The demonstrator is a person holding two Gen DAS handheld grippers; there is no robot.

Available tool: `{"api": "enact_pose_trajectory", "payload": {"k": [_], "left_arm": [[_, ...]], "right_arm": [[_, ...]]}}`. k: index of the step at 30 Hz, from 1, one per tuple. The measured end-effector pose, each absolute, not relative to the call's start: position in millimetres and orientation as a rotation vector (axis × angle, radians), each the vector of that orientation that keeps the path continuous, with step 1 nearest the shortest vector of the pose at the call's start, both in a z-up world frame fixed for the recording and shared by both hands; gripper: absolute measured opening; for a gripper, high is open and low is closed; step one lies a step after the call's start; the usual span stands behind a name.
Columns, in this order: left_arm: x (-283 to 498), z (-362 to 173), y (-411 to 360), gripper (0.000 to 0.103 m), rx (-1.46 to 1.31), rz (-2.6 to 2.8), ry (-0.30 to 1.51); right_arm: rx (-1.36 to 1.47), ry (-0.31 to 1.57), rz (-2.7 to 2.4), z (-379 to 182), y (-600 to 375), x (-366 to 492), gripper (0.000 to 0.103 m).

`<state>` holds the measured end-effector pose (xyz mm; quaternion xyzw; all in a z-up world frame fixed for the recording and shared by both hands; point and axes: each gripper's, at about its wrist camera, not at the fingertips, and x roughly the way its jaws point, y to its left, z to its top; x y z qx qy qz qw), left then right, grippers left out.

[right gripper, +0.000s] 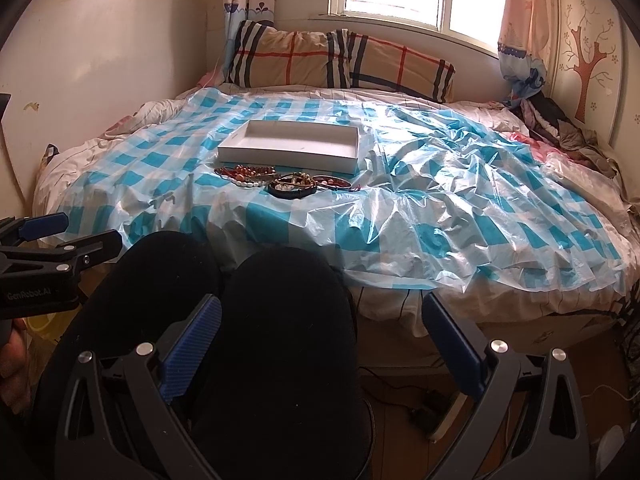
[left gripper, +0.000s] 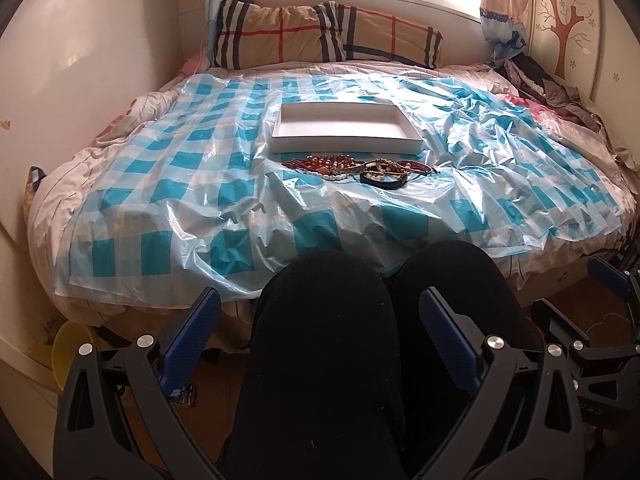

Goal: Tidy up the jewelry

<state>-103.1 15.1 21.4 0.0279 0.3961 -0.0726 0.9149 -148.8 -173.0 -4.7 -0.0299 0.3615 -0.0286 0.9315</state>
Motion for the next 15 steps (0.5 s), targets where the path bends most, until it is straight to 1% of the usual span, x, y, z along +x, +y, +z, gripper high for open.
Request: {"api": "enact_pose_trajectory", "payload": {"k": [15], "left_arm": [[-100.7,24.3,17.6,0.095,0.056,-0.141,0.82]], "right_arm": [[-0.062,0.739,-0.061,-2.9,-173.3,-147.6,0.096]]}}
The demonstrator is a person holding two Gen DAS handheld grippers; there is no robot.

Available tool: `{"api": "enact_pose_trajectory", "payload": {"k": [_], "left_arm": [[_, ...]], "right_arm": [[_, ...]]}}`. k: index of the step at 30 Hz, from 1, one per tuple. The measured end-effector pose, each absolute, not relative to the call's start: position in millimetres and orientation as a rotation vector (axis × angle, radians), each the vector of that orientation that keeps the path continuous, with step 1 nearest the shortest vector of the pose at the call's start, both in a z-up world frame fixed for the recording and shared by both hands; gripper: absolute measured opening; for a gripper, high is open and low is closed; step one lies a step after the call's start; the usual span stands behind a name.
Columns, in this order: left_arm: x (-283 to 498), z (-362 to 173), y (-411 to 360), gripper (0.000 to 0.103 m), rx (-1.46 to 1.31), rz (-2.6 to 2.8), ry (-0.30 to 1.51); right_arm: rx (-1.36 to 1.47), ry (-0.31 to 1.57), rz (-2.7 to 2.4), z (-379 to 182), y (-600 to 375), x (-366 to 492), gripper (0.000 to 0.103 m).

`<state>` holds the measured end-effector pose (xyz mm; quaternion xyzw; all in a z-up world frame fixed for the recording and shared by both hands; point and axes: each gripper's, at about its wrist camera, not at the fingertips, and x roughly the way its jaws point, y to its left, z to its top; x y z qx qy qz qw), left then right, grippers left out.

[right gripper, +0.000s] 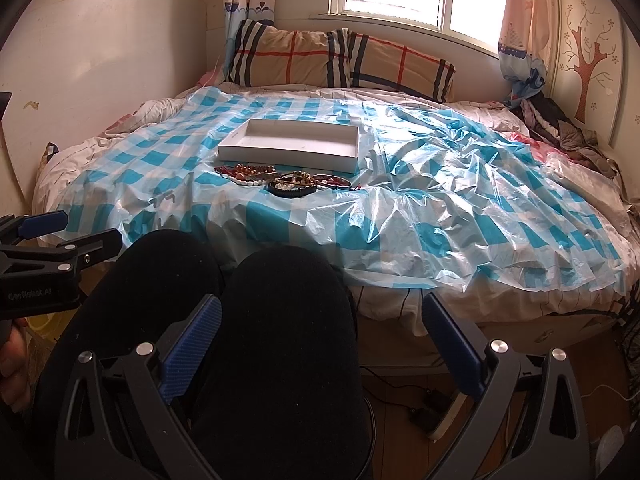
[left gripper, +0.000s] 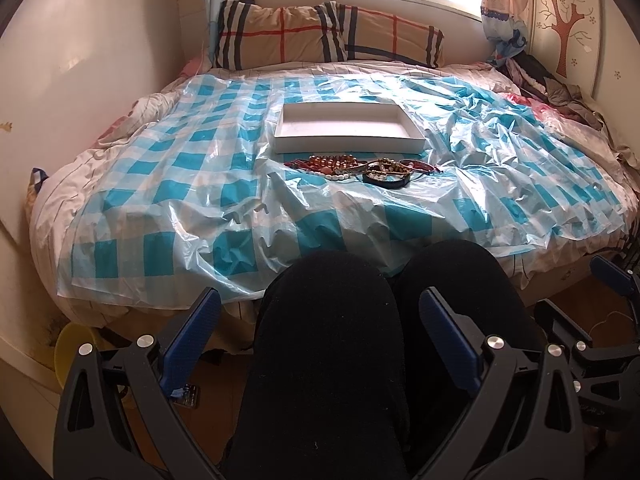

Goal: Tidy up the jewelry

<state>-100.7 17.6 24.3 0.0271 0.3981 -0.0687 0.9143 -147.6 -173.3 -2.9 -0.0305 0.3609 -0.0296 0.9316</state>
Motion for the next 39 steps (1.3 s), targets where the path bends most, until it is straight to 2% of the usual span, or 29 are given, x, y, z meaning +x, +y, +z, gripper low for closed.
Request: {"api": "enact_pose_trajectory", "payload": {"k": [26,39], "left_arm": [[-36.1,9.3,21.8,0.095,0.085,-0.061,0.866],[5.6,-8.4,9.6,0.095,0.093,-0.074,0.912]], "right_arm": [[-0.057,0.754,-0.08,-8.5,-191.7,-93.6,0.096],[-0.056,0.735,-0.061,-2.1,-212.2,-25.5,0.096]]}}
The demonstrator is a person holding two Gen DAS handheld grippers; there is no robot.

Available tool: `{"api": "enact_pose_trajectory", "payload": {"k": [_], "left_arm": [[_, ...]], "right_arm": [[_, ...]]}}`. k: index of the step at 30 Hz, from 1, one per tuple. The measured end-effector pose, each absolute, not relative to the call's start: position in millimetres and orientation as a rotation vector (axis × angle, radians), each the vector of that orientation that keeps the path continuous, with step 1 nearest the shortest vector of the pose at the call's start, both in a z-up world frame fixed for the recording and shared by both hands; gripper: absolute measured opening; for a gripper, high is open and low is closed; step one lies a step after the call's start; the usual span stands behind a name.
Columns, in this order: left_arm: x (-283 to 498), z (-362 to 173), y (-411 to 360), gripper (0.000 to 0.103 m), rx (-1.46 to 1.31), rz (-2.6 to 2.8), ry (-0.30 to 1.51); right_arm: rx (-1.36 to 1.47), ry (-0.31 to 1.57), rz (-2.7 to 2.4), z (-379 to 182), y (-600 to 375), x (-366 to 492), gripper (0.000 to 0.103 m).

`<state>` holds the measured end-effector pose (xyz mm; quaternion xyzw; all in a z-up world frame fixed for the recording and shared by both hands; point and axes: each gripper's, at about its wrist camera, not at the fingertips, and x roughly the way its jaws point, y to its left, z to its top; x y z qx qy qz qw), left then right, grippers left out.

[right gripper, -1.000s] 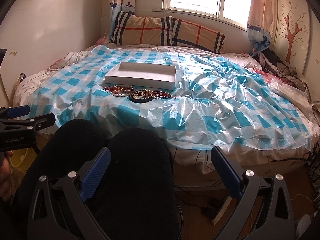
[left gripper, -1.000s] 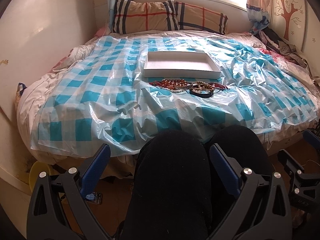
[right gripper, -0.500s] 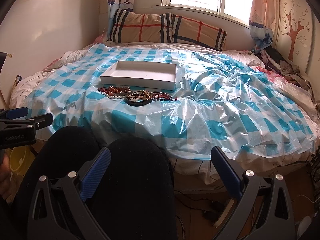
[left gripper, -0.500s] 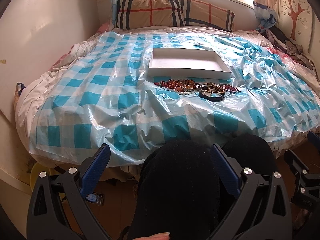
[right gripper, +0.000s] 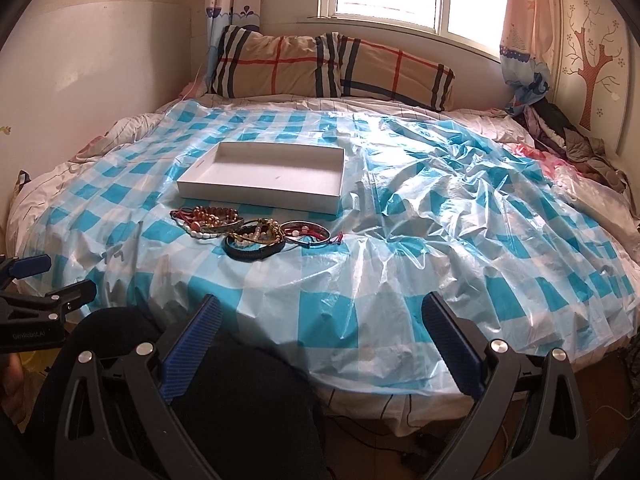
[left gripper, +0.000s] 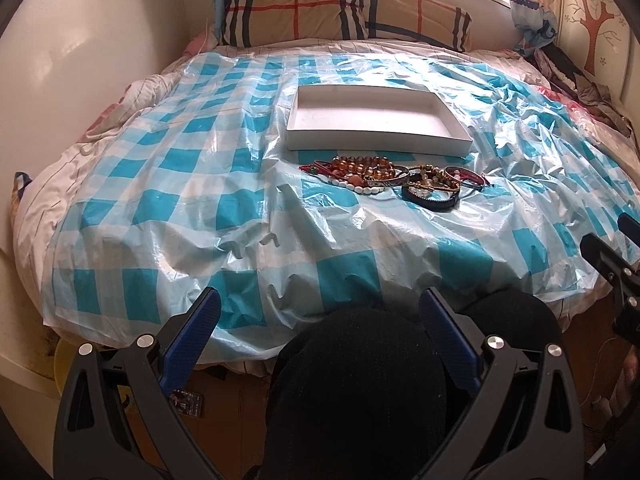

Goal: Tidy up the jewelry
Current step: 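Move both tools toward the bracelet pile beside the white tray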

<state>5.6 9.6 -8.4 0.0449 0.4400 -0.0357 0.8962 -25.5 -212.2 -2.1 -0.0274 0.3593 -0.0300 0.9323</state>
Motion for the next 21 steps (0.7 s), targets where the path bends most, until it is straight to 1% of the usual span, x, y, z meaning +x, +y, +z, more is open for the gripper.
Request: {"api": "enact_pose_trajectory", "payload": {"k": [7,14,19,21], "left_arm": [[32.3,-11.6,3.4,0.095,0.101,-0.087,0.906],[62.8,-8.3,-17.0,0.095,0.166,-0.136,0.844],[90.1,-13.5,-38.2,0.089,0.243,-0.181,0.812],[98.5,-16.0,-47.4,0.088,0.281,-0.212,0.779]], "right_arm": [[-0.055,0.75,-0.051,-10.0,-215.7,5.1,0.096],[-0.05,0.766,-0.036,-18.1,-221.1,29.5,0.096],[-0.04,0.779,-0.025,-25.4,-226.6,44.4,0.096],[-0.032,0.784,-0.028,-28.8,-229.7,48.7,0.096]]}}
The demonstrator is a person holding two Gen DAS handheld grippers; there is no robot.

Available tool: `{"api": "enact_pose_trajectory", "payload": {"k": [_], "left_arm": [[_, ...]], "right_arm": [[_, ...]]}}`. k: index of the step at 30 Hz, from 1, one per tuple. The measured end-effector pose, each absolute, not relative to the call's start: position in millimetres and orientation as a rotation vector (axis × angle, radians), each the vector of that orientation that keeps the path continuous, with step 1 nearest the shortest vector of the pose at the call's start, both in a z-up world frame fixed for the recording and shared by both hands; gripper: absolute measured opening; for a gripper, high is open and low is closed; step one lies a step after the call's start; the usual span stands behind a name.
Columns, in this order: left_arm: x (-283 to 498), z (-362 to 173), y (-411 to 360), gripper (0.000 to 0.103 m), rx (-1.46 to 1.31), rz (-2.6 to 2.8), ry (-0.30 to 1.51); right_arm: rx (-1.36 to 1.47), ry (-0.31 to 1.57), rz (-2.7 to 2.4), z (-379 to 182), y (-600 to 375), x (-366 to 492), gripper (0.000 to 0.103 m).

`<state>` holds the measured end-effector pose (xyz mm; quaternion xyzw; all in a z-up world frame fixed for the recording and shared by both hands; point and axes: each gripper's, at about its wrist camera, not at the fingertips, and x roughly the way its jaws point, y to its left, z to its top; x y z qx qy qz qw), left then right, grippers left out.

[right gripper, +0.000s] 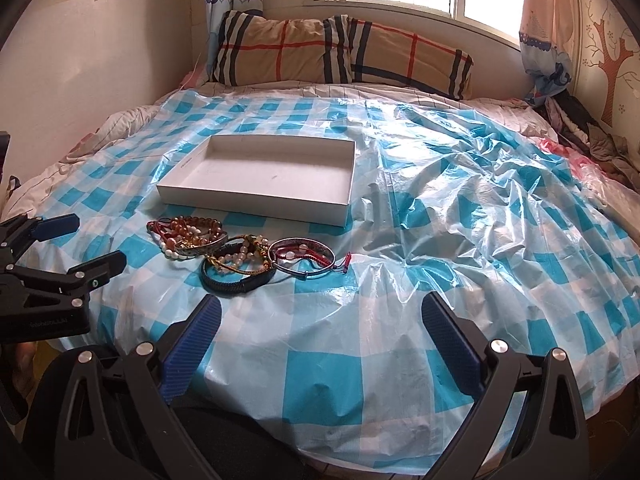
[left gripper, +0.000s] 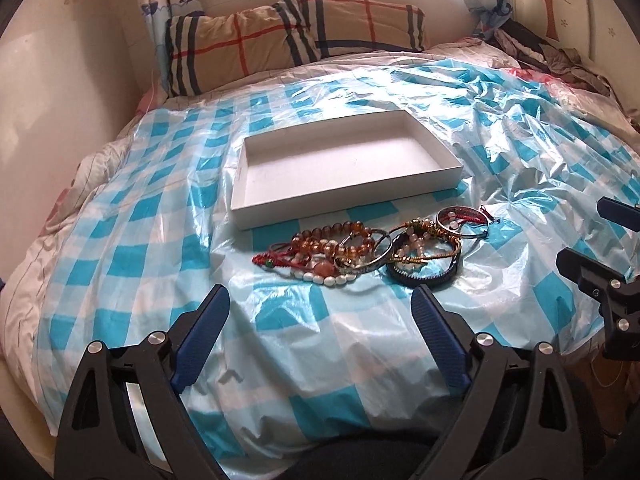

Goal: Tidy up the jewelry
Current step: 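Move both tools toward the bracelet pile beside the white tray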

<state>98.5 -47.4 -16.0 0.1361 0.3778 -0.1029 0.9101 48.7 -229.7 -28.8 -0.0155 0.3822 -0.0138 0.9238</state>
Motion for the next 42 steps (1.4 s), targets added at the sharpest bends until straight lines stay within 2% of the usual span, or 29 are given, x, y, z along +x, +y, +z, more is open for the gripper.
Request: {"api": "enact_pose_trajectory", "payload": {"k": [6,11,16,19,24,32,37,42], "left_arm": [[126.0,-28.5,-67.1,0.08,0.351,-0.312,0.767],[145.5,-40.1,-76.5,0.064,0.362,-0.43,0.798],[161.7,-66.0,-92.5,0.015,0.399,-0.54,0.888],[162.2,-71.3,-97.0,0.006,0.417,-0.545,0.905],[158.3,-50.6,-72.0,0.001,0.194,-0.611,0.944],[136.4,-26.2,-18.7,0.0,-0.096,-0.661,0.959],[142.9,-36.9,4.7,0.0,-0.134,-0.576,0.985],[140.0,-44.2,-4.0,0.0,-0.056,-0.566,0.998]], "right_arm": [[-0.005,0.803,-0.049,-39.7,-242.8,61.8,0.096],[0.026,0.821,-0.059,-48.9,-253.2,70.8,0.096],[0.043,0.831,-0.061,-54.6,-259.1,78.0,0.096],[0.045,0.833,-0.063,-55.4,-260.7,80.0,0.096],[0.038,0.832,-0.048,-54.2,-259.8,81.4,0.096],[-0.011,0.842,0.002,-55.9,-244.7,85.7,0.096],[-0.04,0.853,0.076,-57.2,-227.2,88.5,0.096],[-0.081,0.86,0.138,-62.4,-209.4,92.5,0.096]]}}
